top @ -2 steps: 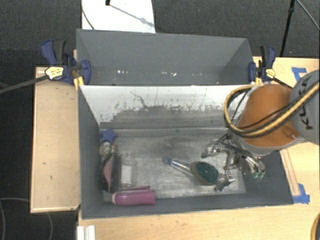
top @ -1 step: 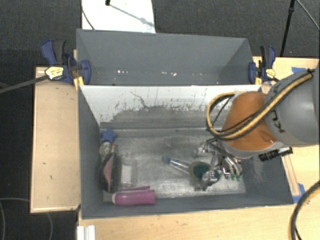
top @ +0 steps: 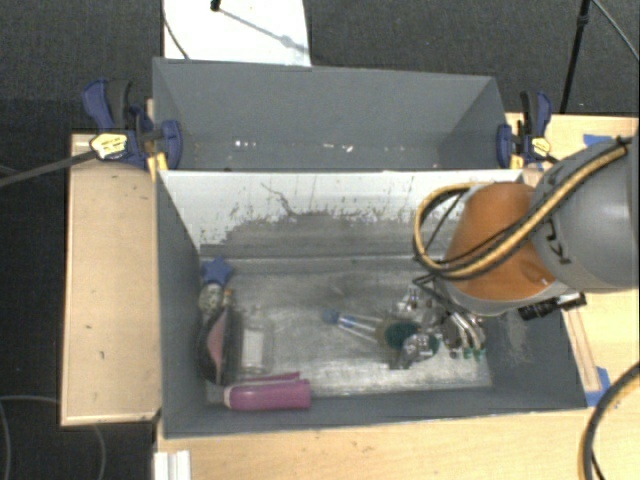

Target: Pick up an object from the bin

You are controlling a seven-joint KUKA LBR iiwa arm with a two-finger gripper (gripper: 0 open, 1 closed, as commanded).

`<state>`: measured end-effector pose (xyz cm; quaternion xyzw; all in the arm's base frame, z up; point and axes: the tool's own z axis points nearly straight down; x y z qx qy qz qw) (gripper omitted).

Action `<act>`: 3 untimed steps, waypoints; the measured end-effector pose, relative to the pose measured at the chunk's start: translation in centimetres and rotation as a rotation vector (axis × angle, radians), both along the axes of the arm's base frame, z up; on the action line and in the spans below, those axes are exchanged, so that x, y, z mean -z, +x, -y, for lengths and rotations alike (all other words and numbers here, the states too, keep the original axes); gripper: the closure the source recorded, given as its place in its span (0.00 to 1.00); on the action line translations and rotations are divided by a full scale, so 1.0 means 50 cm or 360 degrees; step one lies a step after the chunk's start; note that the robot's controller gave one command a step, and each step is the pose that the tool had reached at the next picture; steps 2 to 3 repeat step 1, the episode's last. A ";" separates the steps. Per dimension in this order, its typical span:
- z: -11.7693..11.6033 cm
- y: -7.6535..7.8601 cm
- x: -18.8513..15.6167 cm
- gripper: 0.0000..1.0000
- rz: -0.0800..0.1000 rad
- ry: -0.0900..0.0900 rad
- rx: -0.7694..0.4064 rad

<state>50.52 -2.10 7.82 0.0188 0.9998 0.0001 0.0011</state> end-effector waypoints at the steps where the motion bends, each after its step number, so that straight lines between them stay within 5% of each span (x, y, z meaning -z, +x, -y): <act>1: 0.051 0.020 -0.295 1.00 0.0014 -0.0001 0.0138; 3: 0.051 0.020 -0.295 1.00 0.0014 -0.0001 0.0138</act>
Offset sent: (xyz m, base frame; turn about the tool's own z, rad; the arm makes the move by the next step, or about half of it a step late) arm 0.0079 -0.0249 0.1424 0.0899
